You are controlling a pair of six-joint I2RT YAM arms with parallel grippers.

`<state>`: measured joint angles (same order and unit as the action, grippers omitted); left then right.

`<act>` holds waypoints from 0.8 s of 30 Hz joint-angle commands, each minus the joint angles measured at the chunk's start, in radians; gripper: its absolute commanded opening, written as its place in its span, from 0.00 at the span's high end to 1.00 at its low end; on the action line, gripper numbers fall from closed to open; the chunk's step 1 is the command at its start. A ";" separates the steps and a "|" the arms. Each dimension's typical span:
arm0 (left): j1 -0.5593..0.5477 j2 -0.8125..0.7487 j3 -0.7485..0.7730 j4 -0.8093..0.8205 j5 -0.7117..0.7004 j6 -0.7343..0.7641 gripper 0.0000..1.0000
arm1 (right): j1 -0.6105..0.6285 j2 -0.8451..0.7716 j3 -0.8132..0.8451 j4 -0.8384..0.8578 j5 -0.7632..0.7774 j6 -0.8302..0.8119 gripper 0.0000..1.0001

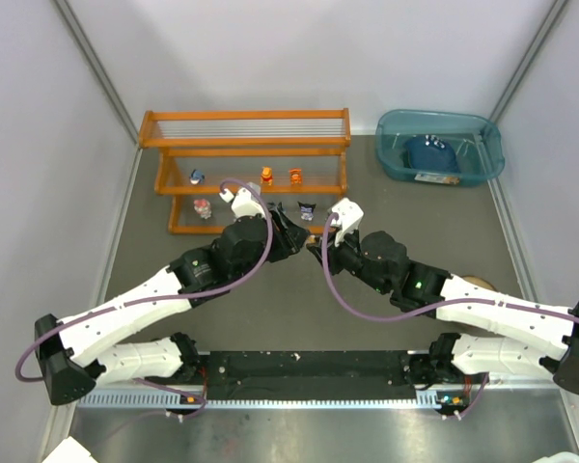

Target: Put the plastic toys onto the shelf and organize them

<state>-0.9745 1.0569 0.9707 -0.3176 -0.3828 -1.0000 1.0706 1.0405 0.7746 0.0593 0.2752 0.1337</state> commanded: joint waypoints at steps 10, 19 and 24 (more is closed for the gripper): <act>-0.006 0.015 0.046 0.048 0.013 0.015 0.52 | 0.009 -0.030 0.038 0.027 -0.013 -0.002 1.00; -0.006 0.025 0.045 0.068 0.038 0.018 0.58 | 0.011 -0.033 0.031 0.027 -0.001 -0.003 1.00; -0.004 0.031 0.043 0.072 0.051 0.018 0.59 | 0.009 -0.037 0.028 0.031 -0.001 -0.005 1.00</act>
<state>-0.9756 1.0809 0.9783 -0.3065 -0.3550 -0.9924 1.0706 1.0348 0.7746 0.0589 0.2752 0.1326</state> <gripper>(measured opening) 0.417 0.246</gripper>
